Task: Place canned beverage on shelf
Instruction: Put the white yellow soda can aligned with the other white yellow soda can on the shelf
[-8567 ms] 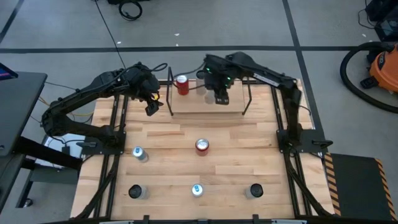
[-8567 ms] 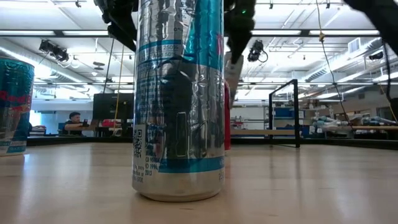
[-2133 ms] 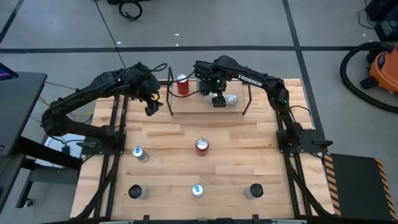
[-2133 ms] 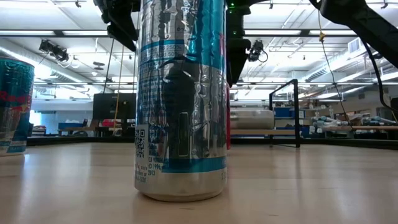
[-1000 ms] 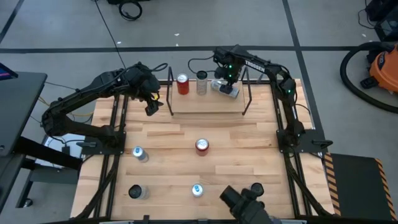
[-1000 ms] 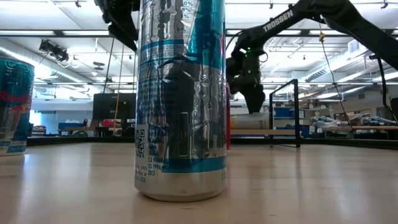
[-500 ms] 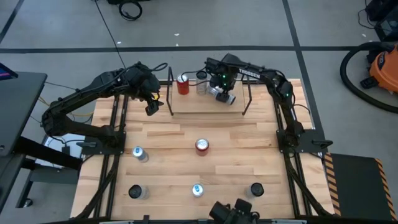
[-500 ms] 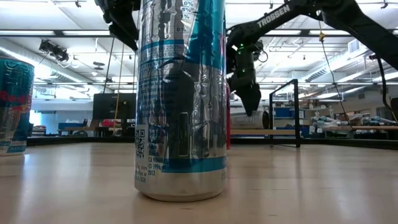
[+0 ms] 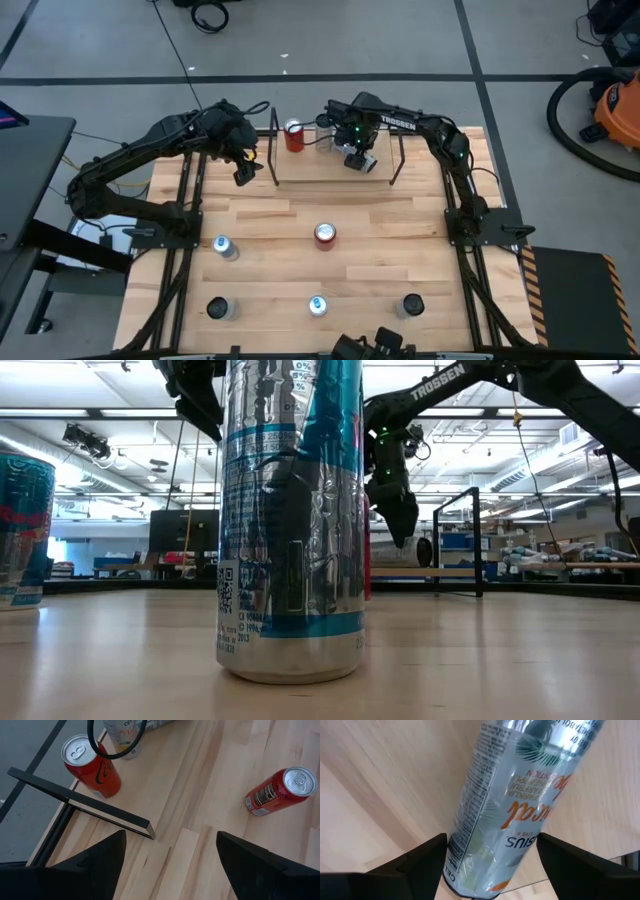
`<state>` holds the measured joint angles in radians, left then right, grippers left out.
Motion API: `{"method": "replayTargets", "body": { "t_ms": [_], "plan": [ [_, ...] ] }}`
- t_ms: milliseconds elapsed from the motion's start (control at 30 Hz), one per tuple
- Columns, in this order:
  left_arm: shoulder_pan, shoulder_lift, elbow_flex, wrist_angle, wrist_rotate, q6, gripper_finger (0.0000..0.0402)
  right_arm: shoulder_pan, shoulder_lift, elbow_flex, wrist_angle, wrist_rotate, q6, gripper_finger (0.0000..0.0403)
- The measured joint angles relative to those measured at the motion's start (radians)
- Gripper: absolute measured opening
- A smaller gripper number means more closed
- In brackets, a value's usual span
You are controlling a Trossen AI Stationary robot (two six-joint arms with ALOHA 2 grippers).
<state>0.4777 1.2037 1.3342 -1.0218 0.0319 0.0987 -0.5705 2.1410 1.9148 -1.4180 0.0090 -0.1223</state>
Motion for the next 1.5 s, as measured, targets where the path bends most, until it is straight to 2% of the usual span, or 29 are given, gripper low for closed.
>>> {"method": "replayTargets", "body": {
  "t_ms": [167, 300, 667, 967, 1167, 1500],
  "plan": [
    [0.000, 0.000, 0.000, 0.000, 0.000, 0.002, 0.0311, 0.019, 0.000, 0.000, -0.023, 0.003, 0.000, 0.0316],
    [0.000, 0.000, 0.000, 0.000, 0.000, 0.002, 0.0311, 0.027, 0.000, 0.000, -0.026, 0.053, 0.001, 0.0309],
    [0.000, 0.000, 0.000, 0.000, 0.000, 0.002, 0.0311, 0.030, -0.008, -0.057, -0.041, 0.032, 0.025, 0.0272],
    [0.000, 0.000, 0.000, 0.000, 0.000, 0.020, 0.0311, 0.084, -0.031, -0.066, -0.106, 0.122, 0.026, 0.0230],
    [0.000, 0.000, 0.000, 0.000, 0.000, 0.017, 0.0311, 0.111, -0.047, -0.064, -0.113, 0.124, 0.020, 0.0220],
    [0.000, 0.000, 0.000, 0.000, 0.000, 0.018, 0.0311, 0.148, -0.051, -0.063, -0.140, 0.126, 0.042, 0.0182]
  ]
}}
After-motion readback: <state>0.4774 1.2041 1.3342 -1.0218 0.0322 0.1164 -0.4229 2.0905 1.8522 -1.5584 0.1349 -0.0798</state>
